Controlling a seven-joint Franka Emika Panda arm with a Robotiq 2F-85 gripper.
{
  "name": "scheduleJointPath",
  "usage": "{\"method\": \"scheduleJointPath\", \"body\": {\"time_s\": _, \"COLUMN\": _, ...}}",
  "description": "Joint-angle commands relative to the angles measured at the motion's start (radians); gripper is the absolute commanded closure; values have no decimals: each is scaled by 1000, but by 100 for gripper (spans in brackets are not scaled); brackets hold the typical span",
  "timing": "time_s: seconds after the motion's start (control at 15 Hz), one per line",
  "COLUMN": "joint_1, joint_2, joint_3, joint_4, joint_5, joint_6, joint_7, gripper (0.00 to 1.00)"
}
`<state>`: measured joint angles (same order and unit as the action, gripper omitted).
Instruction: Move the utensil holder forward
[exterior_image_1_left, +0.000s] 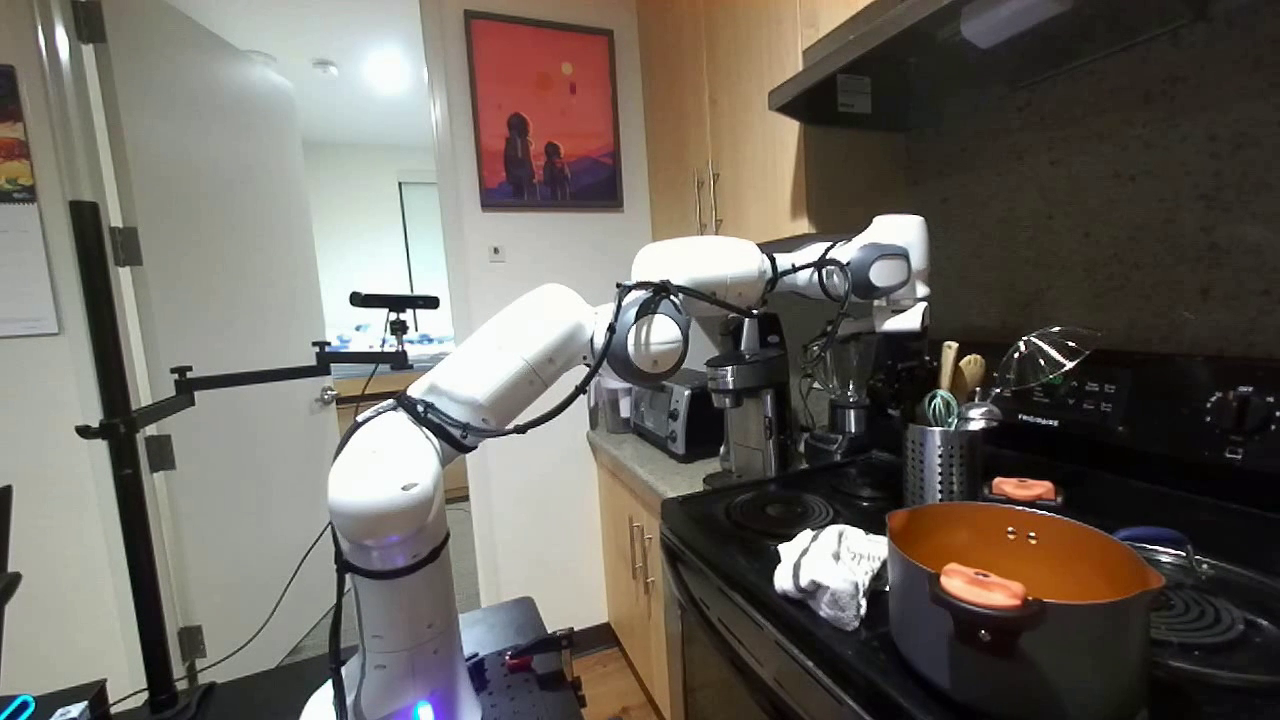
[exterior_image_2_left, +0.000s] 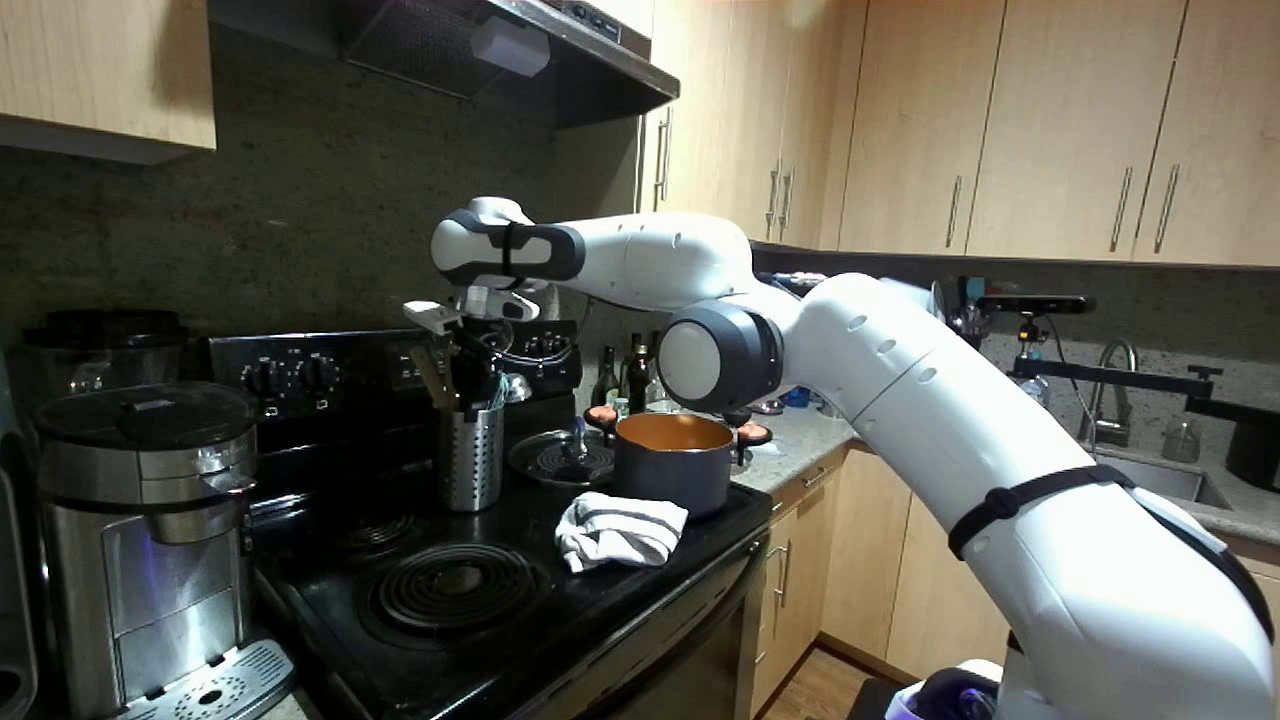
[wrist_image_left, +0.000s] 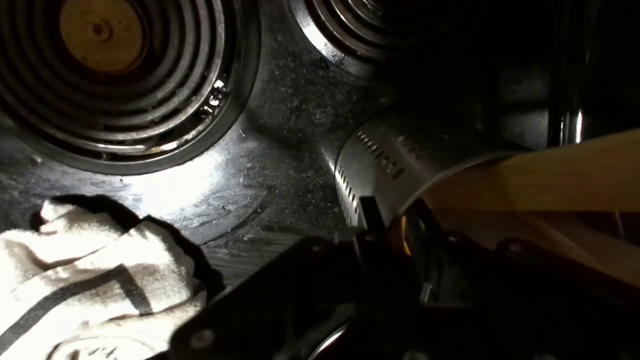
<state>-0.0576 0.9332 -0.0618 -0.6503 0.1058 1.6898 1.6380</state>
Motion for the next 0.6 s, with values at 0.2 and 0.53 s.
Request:
{"method": "scheduleJointPath", "body": {"time_s": 0.2, "joint_1": -5, "joint_2": 18, "joint_3": -6, "joint_4": 26, "joint_5": 4, "joint_6": -14, "joint_7": 60, "gripper": 99}}
{"method": "scheduleJointPath", "body": {"time_s": 0.53, "joint_1": -11, "joint_2": 17, "joint_3": -4, "joint_4": 21, "joint_5": 6, "joint_6": -19, "joint_7": 76, "gripper": 99}}
